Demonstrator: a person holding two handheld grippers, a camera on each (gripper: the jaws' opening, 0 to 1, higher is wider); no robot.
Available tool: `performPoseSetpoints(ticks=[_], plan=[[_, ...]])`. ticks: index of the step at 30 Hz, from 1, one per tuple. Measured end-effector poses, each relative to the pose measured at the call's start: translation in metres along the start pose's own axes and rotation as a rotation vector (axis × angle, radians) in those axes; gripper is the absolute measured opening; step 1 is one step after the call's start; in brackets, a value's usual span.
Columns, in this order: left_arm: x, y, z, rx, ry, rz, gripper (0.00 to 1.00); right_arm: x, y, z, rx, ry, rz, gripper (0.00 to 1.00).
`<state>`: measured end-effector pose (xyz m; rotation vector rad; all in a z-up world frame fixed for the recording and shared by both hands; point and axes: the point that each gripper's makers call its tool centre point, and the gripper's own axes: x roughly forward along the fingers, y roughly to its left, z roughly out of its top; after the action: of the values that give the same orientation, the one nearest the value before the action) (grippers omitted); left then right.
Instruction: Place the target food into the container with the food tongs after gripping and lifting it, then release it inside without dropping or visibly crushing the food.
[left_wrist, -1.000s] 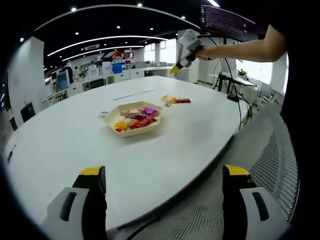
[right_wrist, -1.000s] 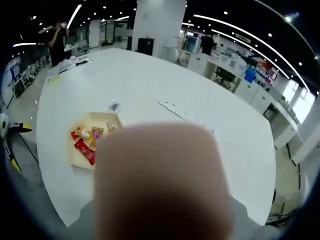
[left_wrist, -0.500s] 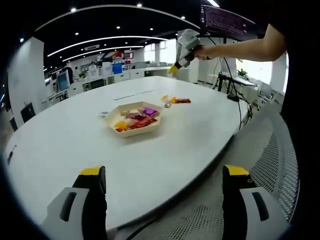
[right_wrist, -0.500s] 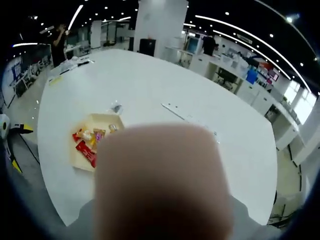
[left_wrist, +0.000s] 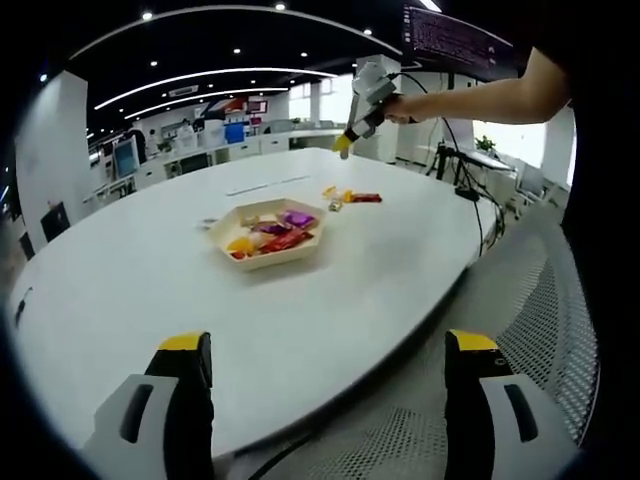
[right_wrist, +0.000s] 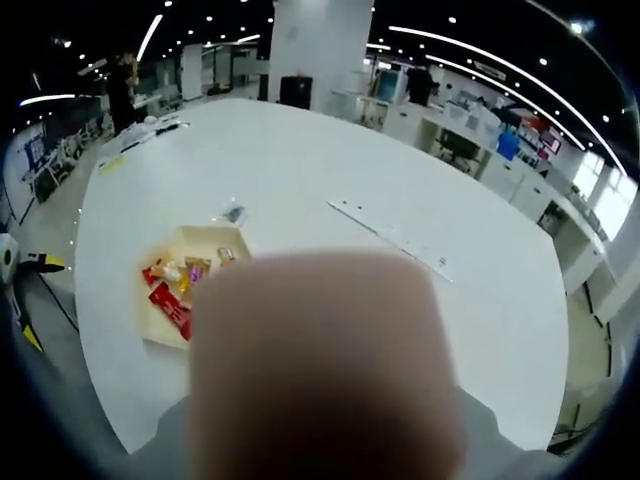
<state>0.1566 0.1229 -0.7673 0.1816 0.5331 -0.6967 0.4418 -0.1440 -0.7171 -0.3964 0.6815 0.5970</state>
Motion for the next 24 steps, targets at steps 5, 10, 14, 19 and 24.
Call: performPoseSetpoints(ticks=[5, 10, 14, 19, 24], plan=[[0.000, 0.001, -0.002, -0.006, 0.009, 0.002, 0.94, 0.010, -0.002, -0.007, 0.011, 0.011, 0.006, 0.20], [0.001, 0.000, -0.003, -0.007, 0.020, 0.002, 0.94, 0.017, -0.007, -0.019, 0.018, 0.025, 0.007, 0.20], [0.001, 0.000, -0.005, -0.009, 0.029, 0.000, 0.94, 0.020, -0.011, -0.032, 0.027, 0.037, 0.005, 0.20], [0.002, 0.000, -0.007, -0.013, 0.046, -0.001, 0.94, 0.024, -0.018, -0.052, 0.045, 0.049, -0.002, 0.20], [0.003, 0.000, -0.009, -0.017, 0.057, 0.000, 0.94, 0.024, -0.023, -0.069, 0.067, 0.067, -0.007, 0.20]])
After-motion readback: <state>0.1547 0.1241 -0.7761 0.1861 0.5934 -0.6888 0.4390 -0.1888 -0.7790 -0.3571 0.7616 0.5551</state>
